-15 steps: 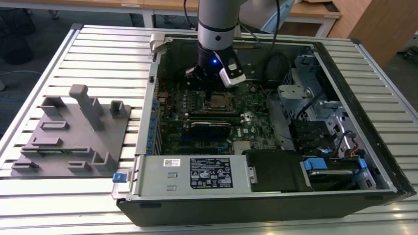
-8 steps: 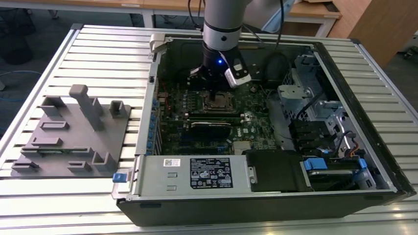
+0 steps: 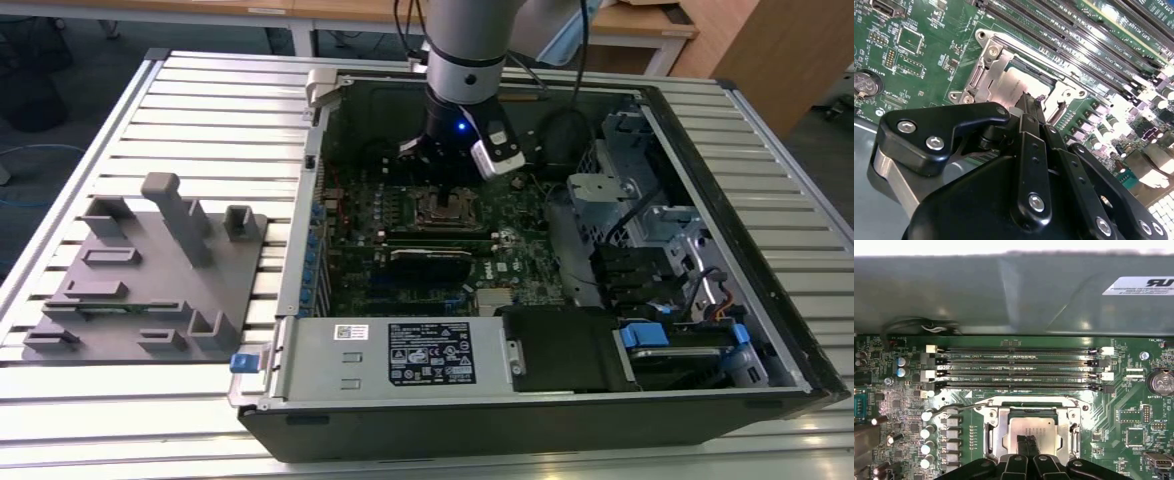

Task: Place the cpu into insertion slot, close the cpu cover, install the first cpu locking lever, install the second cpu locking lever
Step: 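Close the cpu cover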

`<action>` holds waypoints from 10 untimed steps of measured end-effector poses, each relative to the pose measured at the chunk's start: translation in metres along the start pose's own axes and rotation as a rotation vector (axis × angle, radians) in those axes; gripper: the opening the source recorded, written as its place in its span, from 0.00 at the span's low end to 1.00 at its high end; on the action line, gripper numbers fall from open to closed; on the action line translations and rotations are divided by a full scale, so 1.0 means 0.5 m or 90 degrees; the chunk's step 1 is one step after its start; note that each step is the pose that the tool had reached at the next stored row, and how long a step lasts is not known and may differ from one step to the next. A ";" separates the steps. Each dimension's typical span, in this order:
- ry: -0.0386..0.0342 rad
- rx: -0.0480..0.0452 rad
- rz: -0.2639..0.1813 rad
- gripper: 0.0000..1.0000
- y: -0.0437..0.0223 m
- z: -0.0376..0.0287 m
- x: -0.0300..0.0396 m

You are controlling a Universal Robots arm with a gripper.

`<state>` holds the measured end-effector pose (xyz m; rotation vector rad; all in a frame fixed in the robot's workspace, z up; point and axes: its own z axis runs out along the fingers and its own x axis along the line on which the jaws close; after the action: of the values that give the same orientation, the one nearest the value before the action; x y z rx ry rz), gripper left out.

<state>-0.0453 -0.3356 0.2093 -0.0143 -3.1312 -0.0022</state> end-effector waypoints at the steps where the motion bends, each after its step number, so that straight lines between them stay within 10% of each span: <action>1: -0.0001 0.0000 0.000 0.10 0.000 0.000 0.000; 10: -0.0140 -0.0031 0.000 0.10 0.000 0.001 0.001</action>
<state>-0.0459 -0.3355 0.2087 -0.0143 -3.1532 -0.0099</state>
